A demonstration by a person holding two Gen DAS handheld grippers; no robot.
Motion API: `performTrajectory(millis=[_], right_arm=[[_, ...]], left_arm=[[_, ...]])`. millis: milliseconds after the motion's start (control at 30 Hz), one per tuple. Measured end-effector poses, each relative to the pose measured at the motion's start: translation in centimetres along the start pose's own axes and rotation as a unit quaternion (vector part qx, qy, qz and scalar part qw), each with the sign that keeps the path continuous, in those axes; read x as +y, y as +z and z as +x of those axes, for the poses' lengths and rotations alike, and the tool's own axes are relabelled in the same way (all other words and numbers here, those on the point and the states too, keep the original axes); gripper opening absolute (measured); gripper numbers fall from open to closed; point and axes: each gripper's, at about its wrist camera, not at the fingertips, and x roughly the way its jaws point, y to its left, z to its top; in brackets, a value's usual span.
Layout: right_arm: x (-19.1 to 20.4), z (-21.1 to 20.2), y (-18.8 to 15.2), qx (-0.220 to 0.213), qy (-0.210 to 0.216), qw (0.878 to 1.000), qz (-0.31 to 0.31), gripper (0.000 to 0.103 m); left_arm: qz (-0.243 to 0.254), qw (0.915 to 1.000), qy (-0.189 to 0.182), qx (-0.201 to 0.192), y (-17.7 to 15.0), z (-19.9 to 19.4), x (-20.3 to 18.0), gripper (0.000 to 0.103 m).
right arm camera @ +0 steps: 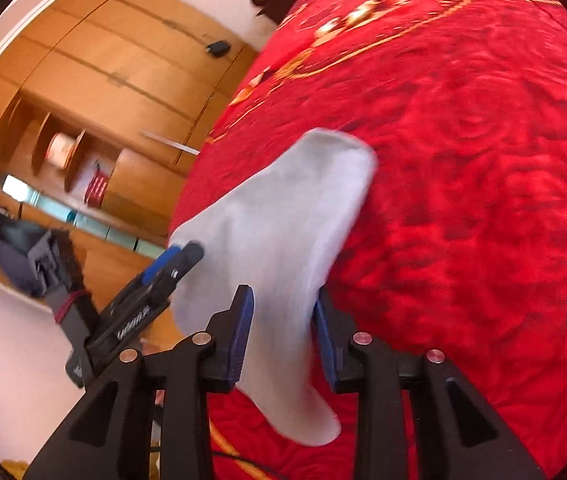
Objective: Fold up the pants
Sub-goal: 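Lift the grey sweatpants edge with the right gripper and fold it over the bundle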
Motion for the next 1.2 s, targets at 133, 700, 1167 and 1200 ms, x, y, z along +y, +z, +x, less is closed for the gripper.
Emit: performTrajectory(millis=[133,700,1167,1200], right_arm=[[-1.1,0.7,1.6,-0.007,0.003,1.000,-0.001,0.032],[2.4,0.0,1.4,-0.048,0.046,0.995,-0.071,0.012],[12.2,1.0,2.7,-0.011,0.027,0.994,-0.108,0.012],[13.0,1.6,3.0,-0.003,0.027,0.994,-0.105,0.012]], left_arm=[[0.006,0.9999,0.011,0.011,-0.2,1.2,-0.4,0.066],[0.026,0.9981,0.051,0.022,-0.4,4.3,-1.6,0.066],[-0.025,0.9984,0.049,-0.008,-3.1,-2.2,3.0,0.068],[-0.034,0.9979,0.055,-0.010,-3.5,-2.9,3.7,0.068]])
